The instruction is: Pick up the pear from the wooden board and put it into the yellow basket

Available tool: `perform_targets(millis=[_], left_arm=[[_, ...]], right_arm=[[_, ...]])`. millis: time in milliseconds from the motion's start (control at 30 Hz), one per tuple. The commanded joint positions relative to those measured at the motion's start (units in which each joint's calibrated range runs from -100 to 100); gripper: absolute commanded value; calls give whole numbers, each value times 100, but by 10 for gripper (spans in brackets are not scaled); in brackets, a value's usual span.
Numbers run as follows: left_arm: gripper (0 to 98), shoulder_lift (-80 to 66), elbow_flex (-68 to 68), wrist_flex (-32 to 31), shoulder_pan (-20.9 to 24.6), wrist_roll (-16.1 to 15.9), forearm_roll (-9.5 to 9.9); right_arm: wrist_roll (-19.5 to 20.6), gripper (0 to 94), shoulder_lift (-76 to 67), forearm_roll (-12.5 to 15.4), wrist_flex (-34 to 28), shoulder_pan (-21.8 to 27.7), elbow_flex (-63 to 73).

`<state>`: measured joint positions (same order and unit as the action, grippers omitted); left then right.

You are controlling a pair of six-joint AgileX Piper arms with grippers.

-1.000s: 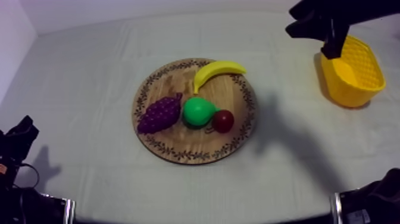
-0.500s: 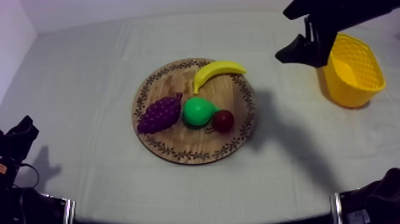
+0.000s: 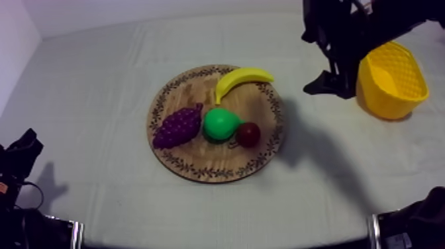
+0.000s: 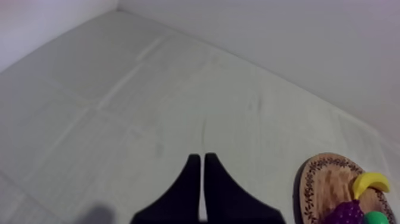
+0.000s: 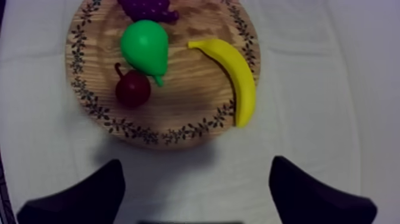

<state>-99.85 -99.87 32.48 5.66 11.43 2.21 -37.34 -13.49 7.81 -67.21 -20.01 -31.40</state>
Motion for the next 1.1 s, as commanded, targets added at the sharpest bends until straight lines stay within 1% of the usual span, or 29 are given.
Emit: perform_targets(millis=[0, 167, 367, 500, 767, 900, 1067], left_arm=[[1, 2, -2, 1, 2, 2, 2], [1, 2, -2, 1, 2, 2, 2], [1, 2, -2, 1, 2, 2, 2], [1, 2, -2, 1, 2, 2, 2], [1, 2, -2, 1, 2, 2, 2], [1, 2, -2, 1, 2, 2, 2], [1, 2, -2, 1, 2, 2, 2]], right_arm=[[-130, 807, 80, 62, 91, -38, -50], [-271, 795, 412, 202, 524, -106, -153], [-221, 796, 1047, 193, 1024, -272, -10], [-187, 803, 1439, 188, 1148, -453, 142], [-128, 810, 2100, 321, 1231, -794, 518], [-108, 808, 2369, 383, 1248, -856, 735], [-79, 804, 2691, 396, 1336, -879, 959]])
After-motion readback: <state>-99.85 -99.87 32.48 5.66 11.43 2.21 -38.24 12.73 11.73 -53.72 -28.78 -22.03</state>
